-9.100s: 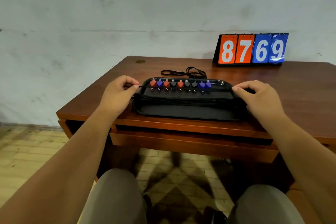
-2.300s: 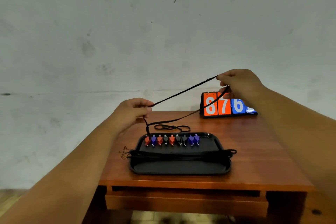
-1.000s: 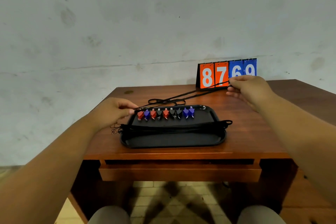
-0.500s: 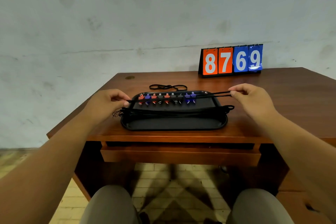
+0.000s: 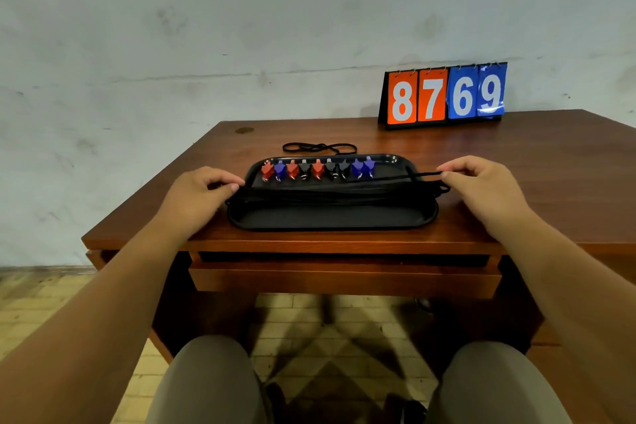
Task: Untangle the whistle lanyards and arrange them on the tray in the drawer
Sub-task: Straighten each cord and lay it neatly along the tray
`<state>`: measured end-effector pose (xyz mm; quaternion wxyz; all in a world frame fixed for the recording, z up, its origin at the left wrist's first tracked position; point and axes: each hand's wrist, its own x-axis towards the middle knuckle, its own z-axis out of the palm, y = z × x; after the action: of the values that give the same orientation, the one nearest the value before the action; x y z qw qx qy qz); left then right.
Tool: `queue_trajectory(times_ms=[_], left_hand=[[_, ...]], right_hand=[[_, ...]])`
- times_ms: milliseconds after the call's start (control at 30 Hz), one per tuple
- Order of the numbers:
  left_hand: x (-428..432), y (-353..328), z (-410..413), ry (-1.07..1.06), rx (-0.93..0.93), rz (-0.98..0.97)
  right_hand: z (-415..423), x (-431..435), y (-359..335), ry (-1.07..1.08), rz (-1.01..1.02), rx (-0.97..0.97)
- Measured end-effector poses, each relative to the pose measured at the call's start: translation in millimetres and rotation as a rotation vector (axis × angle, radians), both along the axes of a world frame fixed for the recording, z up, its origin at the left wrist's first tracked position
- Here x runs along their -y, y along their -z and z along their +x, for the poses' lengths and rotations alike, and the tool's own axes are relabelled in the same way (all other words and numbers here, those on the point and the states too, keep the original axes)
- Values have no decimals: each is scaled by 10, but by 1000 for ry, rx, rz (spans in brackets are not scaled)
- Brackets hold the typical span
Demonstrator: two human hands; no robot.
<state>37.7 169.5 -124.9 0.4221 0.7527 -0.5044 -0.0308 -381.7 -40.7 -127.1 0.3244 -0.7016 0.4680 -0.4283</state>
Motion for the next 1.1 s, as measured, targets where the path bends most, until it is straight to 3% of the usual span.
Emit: queue_trajectory(times_ms=[533, 833, 1100], left_hand=[[34, 87, 87, -25, -272, -115], [37, 76, 27, -115, -222, -106], [52, 47, -93, -125, -35, -31]], right_hand=[[35, 4, 23, -29, 46, -59], [66, -16, -23, -15, 107, -29], [102, 29, -185, -39, 246, -9]])
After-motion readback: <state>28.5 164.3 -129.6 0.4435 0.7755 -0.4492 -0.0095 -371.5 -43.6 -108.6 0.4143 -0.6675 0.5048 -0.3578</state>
